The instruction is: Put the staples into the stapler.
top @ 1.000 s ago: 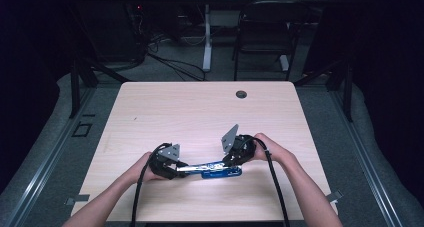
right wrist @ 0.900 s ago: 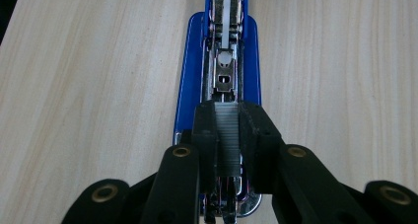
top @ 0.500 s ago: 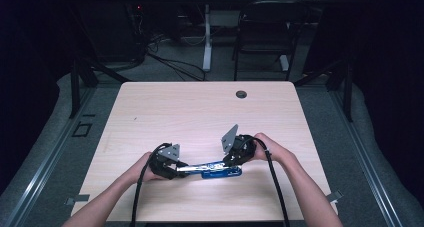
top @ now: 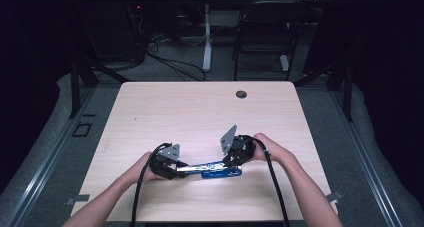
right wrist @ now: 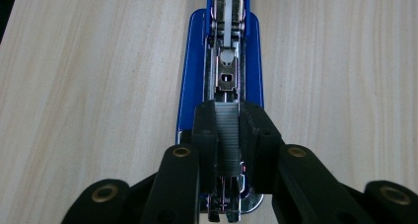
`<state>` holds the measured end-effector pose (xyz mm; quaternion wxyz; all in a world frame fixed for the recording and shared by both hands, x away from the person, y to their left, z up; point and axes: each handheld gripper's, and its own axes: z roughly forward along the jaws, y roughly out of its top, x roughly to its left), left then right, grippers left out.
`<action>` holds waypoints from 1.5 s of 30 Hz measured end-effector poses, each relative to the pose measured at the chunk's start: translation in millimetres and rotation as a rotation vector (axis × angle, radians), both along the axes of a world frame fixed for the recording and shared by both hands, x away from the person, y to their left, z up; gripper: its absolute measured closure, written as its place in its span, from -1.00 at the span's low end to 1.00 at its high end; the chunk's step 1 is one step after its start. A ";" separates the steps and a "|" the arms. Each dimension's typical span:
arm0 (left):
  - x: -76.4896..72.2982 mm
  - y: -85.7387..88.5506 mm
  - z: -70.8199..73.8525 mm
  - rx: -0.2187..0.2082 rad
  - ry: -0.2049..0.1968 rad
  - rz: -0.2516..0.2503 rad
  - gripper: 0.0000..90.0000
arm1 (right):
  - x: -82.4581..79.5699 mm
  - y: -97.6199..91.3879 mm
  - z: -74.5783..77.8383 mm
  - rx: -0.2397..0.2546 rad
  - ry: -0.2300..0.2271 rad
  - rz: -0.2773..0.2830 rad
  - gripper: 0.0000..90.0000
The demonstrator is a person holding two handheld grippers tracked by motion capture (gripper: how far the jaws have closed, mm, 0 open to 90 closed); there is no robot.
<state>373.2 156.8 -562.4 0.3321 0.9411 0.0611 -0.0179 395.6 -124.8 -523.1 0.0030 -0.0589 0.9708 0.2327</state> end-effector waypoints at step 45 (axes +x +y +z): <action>-0.2 -0.2 0.3 0.003 -0.002 -0.003 0.46 | -4.6 7.8 3.6 -0.067 -0.045 -0.005 0.74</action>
